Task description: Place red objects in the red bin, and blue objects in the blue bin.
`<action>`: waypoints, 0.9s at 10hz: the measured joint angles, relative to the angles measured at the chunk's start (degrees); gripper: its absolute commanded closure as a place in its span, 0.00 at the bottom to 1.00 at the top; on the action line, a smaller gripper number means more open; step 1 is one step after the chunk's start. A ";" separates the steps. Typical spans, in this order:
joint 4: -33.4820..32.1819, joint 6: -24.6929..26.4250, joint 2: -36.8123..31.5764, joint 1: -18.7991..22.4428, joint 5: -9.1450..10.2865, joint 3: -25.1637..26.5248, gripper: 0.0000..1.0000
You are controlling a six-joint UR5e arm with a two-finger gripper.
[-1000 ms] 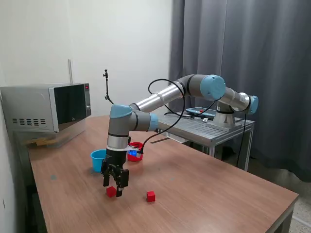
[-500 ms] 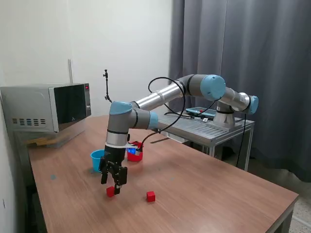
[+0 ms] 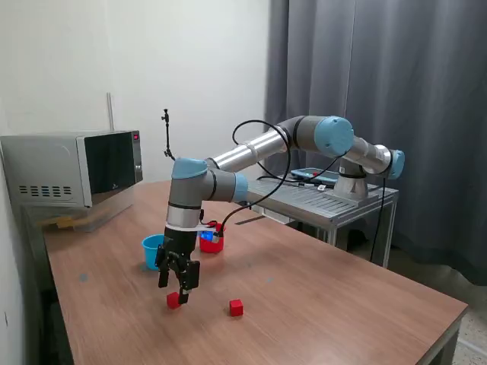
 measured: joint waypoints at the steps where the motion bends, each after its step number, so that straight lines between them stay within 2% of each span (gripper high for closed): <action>1: 0.02 0.02 -0.01 0.00 0.01 0.06 0.00; 6: 0.56 0.33 -0.04 0.01 0.05 1.09 0.00; 7: 0.61 0.36 -0.04 0.01 0.06 1.24 1.00; 9: 0.64 0.34 -0.04 0.01 0.00 1.17 1.00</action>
